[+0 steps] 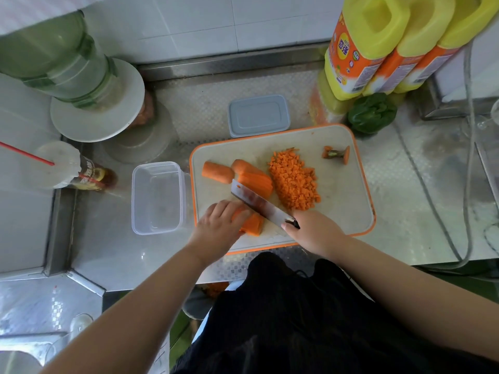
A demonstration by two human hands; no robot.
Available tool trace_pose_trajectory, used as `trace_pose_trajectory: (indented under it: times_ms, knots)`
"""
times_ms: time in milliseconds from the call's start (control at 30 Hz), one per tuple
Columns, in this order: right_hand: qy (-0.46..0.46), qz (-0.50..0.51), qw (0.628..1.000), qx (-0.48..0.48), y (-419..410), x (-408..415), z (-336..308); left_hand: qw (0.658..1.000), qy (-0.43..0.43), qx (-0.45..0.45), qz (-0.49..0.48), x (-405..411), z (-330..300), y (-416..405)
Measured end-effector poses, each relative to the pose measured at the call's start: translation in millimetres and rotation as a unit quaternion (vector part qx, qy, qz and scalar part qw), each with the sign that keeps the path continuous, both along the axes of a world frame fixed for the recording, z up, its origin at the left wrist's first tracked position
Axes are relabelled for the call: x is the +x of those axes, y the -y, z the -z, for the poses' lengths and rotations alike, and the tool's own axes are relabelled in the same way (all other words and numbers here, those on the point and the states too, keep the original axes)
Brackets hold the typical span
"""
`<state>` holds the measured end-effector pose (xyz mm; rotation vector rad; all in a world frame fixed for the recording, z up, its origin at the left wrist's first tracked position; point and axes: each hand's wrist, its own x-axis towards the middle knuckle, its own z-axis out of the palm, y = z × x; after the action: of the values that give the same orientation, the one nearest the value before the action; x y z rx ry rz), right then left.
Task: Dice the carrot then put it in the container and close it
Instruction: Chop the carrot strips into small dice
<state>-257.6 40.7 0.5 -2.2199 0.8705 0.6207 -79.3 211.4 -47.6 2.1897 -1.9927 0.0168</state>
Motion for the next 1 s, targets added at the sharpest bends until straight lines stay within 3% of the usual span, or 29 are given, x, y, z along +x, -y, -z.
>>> trace_pose_trajectory:
  times_ms: [200, 400, 633, 1000]
  knots:
    - [-0.01, -0.04, 0.999, -0.03, -5, 2, -5, 0.995, -0.059, 0.0, -0.086, -26, 15, -10]
    - [-0.02, -0.058, 0.997, -0.053, -7, 5, -5, 0.987, -0.037, -0.064, -0.146, -41, 12, -8]
    - [-0.003, -0.113, 0.99, -0.088, -12, 10, -22, 0.965, -0.127, -0.055, -0.225, -53, 20, -5]
    - [-0.155, -0.121, 0.977, -0.08, -16, 38, -34, 0.936, -0.232, -0.101, -0.245, -49, 32, -5]
